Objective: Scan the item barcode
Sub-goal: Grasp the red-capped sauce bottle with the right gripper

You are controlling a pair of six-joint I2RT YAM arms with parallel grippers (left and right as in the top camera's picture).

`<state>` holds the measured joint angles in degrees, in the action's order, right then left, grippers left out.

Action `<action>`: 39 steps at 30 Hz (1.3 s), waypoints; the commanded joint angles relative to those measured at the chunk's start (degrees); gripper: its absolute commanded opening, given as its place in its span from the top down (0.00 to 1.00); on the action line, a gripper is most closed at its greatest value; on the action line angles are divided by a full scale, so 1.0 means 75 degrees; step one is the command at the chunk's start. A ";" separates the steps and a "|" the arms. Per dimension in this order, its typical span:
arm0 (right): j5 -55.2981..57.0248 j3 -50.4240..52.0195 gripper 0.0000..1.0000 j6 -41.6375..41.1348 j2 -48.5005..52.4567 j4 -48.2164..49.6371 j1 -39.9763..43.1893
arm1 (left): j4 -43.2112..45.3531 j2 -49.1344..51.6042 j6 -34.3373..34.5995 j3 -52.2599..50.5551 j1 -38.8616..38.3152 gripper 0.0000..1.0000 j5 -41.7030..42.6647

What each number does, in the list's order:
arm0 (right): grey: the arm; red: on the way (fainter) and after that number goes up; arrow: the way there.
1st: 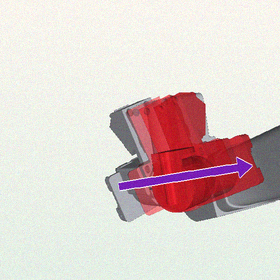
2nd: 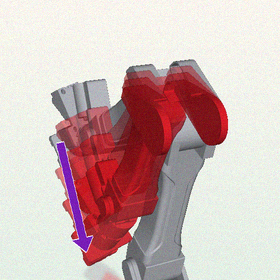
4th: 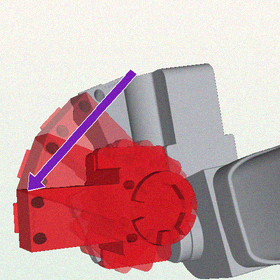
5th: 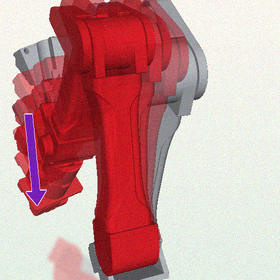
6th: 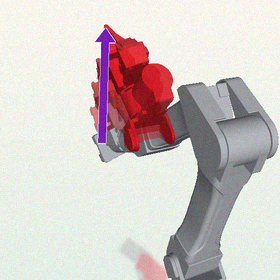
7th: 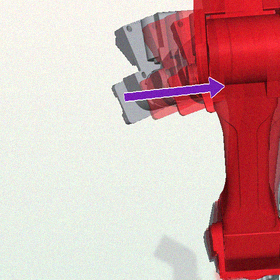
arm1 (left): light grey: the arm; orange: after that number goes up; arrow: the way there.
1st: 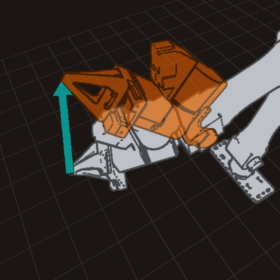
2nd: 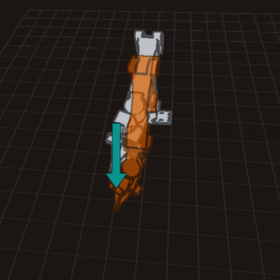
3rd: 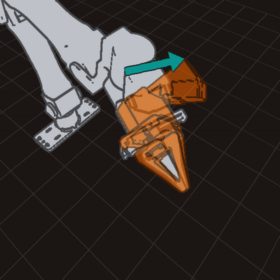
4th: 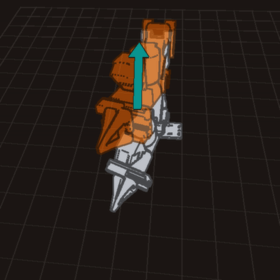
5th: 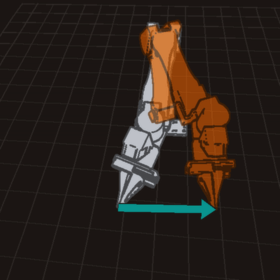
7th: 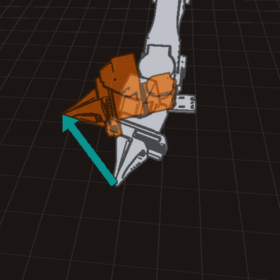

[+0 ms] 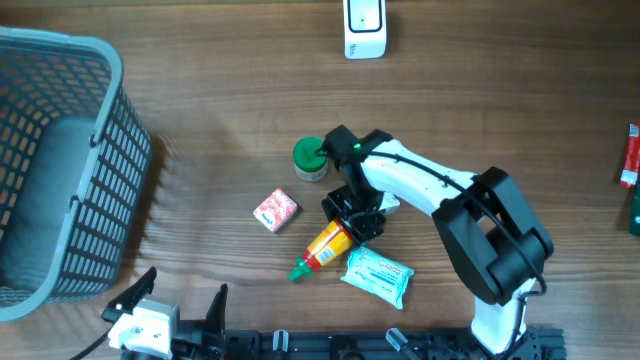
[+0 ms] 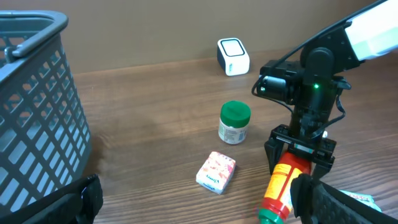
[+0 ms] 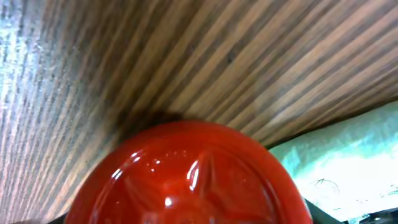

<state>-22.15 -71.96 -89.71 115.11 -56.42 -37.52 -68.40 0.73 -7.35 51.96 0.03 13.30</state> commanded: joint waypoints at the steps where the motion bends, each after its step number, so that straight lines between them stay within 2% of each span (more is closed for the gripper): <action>1: 0.0851 0.0181 0.36 -0.0038 0.0548 -0.0268 -0.0090 | 0.0020 -0.0061 0.0044 0.0000 -0.0041 0.00 -0.0012; 2: 0.0973 0.0181 0.38 -0.0029 0.0548 -0.0289 -0.0090 | 0.0020 -0.0061 0.0044 0.0000 -0.0041 0.00 -0.0012; 4: 0.1128 0.0181 0.51 0.0650 0.0548 0.0064 -0.0090 | 0.0020 -0.0061 0.0044 0.0000 -0.0041 0.00 -0.0012; 7: 0.1317 0.0172 0.53 0.1128 0.0490 0.0204 -0.0087 | 0.0020 -0.0061 0.0044 0.0000 -0.0041 0.00 -0.0012; 11: 0.0711 0.0125 0.56 0.1093 -0.0414 0.0201 0.0055 | 0.0020 -0.0061 0.0044 0.0000 -0.0041 0.00 -0.0012; 14: 0.0571 0.0125 0.56 0.0367 -0.1743 0.0003 0.0323 | 0.0020 -0.0061 0.0044 0.0000 -0.0041 0.00 -0.0012; 18: 0.0659 0.0125 0.57 -0.0131 -0.2806 -0.0090 0.0513 | 0.0020 -0.0061 0.0044 0.0000 -0.0041 0.00 -0.0012; 20: 0.0519 0.0125 0.52 -0.0551 -0.3080 -0.0239 0.0522 | 0.0020 -0.0061 0.0044 0.0000 -0.0041 0.00 -0.0012; 25: -0.1177 0.0125 0.53 -0.0796 -0.3118 -0.0251 0.0833 | 0.0020 -0.0061 0.0044 0.0000 -0.0041 0.00 -0.0012; 30: -0.1990 0.0125 0.54 -0.1061 -0.3121 -0.0093 0.0901 | 0.0017 -0.0061 0.0044 0.0000 -0.0041 0.00 -0.0012; 39: -0.2057 0.0125 0.57 -0.0565 -0.3171 -0.0085 0.1067 | 0.0020 -0.0061 0.0044 0.0000 -0.0041 0.00 -0.0012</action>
<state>-35.18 -70.76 -96.09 93.12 -57.17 -30.83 -68.40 0.73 -7.35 51.96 0.03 13.30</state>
